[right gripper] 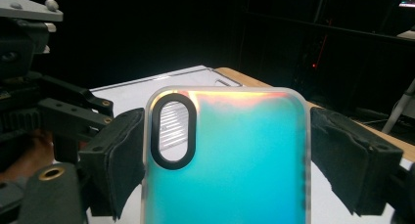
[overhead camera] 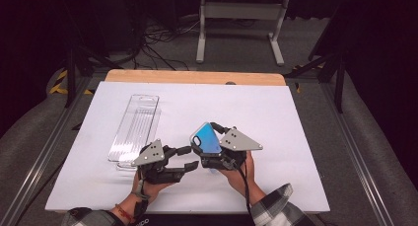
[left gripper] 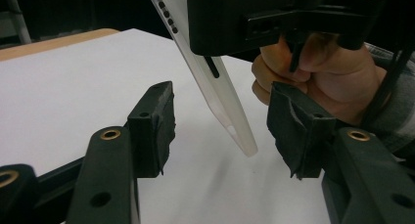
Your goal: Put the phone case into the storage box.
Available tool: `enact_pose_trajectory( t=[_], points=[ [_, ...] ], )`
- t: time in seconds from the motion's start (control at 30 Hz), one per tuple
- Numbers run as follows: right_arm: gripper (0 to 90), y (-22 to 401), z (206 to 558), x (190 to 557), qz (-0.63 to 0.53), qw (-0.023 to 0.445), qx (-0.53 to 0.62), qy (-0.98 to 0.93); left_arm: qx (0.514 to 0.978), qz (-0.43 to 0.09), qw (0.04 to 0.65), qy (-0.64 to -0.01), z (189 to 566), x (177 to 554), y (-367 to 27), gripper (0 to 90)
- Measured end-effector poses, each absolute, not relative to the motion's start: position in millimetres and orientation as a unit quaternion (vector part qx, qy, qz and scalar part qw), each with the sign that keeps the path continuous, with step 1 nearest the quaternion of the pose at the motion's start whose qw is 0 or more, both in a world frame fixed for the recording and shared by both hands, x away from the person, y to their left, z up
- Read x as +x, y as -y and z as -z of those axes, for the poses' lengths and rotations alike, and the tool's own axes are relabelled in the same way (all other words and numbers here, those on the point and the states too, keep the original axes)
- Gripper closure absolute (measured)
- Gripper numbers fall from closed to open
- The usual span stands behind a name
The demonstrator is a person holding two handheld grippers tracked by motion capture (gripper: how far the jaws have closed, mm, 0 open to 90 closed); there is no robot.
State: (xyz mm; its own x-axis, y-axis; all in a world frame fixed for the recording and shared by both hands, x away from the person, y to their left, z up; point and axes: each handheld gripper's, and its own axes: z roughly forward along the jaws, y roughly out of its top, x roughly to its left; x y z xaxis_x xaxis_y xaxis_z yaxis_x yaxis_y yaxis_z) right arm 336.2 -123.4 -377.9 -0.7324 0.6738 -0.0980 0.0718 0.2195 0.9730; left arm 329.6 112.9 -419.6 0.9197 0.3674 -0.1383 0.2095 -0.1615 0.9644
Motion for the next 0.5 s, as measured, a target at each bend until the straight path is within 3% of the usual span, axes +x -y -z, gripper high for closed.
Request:
enact_pose_trajectory(
  t=[0.27, 0.5],
  points=[
    [17.1, 124, 379, 333, -0.584, 0.270, 0.253, -0.723, 0.742, -0.040, 0.635, -0.211, 423, 335, -102, 56.7],
    [17.1, 122, 380, 327, -0.590, 0.295, 0.249, -0.709, 0.735, -0.058, 0.643, -0.205, 421, 335, -99, 72.2]
  ],
)
